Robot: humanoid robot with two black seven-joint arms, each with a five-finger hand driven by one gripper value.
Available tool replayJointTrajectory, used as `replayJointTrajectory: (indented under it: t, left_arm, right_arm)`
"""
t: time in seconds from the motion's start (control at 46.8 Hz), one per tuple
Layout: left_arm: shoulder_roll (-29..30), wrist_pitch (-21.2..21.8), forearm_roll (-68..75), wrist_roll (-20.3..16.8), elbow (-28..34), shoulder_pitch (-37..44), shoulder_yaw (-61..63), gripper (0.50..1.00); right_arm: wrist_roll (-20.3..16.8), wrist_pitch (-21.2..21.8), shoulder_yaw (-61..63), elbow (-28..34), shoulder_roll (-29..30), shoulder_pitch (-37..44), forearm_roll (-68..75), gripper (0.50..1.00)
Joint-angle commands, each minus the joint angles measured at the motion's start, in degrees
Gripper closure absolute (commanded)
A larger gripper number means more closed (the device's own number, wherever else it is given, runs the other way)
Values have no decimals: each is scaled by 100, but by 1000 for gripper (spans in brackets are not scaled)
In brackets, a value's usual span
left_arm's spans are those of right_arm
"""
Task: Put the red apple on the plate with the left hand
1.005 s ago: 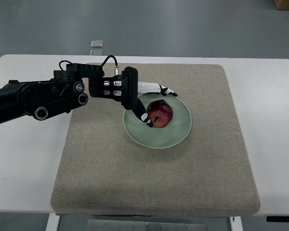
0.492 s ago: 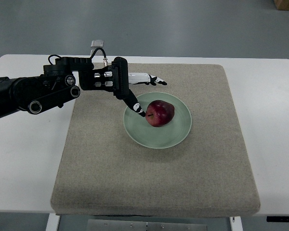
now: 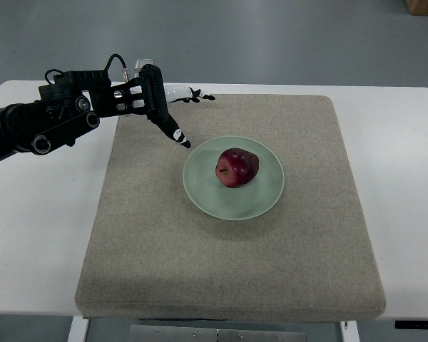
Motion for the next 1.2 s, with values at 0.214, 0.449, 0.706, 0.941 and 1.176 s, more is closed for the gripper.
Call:
replayJointTrajectory:
  t: [0.214,0.449,0.706,0.941,1.176]
  left_arm:
    - [-21,585,-803,-7,102,184,-141,508]
    - [-135,682,-2718,1,541,202,-703,508]
    - [-381,937,-4942,36,1174,184,-993,508]
    - [-785,963,-6516,72,2053,184,-1442,508]
    - [-1128,866,-7220,63,2493,210,-1740,508]
  right_arm:
    - [0,0,0,0,0,1,-2,536]
    - [0,0,0,0,0,1,7,536]
    - [0,0,0,0,0,1,-2,536]
    - [0,0,0,0,0,1,7,536]
    - [0,0,0,0,0,1,-2,536]
